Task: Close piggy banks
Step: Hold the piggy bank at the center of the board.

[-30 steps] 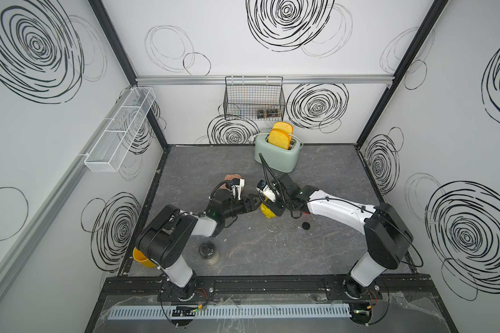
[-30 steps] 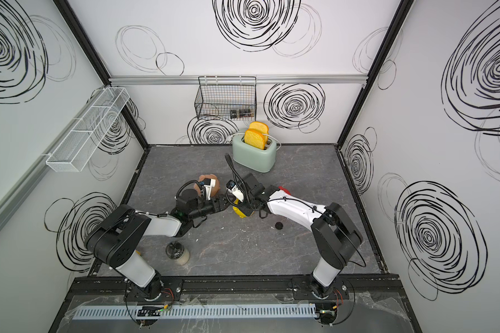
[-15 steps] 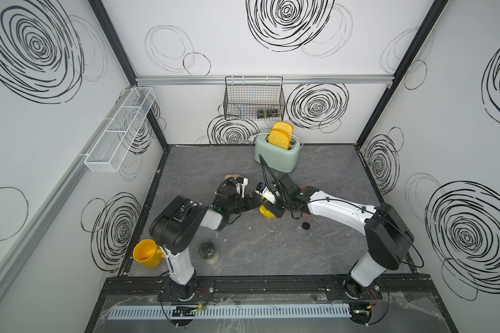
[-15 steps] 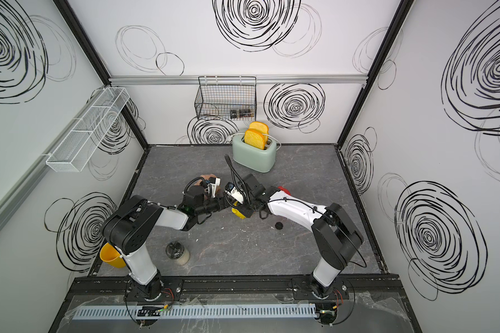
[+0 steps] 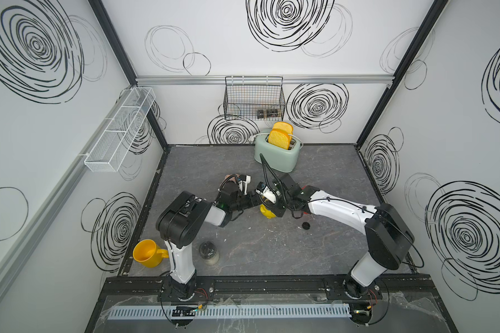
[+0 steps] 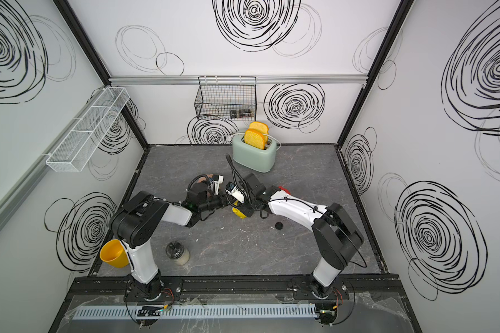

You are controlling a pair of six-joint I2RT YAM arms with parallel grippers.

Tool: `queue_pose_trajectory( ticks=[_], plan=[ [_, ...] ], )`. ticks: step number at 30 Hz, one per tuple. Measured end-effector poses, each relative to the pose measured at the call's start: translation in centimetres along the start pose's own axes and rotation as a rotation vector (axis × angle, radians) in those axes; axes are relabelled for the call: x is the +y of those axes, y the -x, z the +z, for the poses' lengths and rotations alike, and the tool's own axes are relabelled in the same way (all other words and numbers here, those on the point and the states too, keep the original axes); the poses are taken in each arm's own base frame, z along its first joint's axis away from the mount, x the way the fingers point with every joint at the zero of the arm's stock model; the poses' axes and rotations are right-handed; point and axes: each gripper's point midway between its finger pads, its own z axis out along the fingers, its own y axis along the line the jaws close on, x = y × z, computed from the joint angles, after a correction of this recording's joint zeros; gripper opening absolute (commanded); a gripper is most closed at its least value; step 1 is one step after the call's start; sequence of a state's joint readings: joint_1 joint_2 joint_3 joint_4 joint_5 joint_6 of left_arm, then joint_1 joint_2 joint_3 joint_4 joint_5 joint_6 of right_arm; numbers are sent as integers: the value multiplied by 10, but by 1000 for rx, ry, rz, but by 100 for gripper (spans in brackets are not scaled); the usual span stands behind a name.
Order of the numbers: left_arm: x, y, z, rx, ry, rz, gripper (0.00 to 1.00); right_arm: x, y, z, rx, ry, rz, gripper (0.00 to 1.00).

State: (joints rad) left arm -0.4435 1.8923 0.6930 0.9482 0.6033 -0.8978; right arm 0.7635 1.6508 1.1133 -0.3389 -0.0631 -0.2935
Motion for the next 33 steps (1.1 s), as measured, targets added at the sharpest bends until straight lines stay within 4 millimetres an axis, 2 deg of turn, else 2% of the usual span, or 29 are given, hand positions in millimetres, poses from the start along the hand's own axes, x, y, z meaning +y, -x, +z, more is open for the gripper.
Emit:
queue_pose_trajectory(
  ticks=[29, 33],
  plan=[
    [-1, -1, 3, -20, -5, 17, 79, -13, 0, 0, -10, -48, 200, 0],
    [1, -3, 3, -18, -2, 14, 79, -21, -2, 0, -5, -89, 255, 0]
  ],
)
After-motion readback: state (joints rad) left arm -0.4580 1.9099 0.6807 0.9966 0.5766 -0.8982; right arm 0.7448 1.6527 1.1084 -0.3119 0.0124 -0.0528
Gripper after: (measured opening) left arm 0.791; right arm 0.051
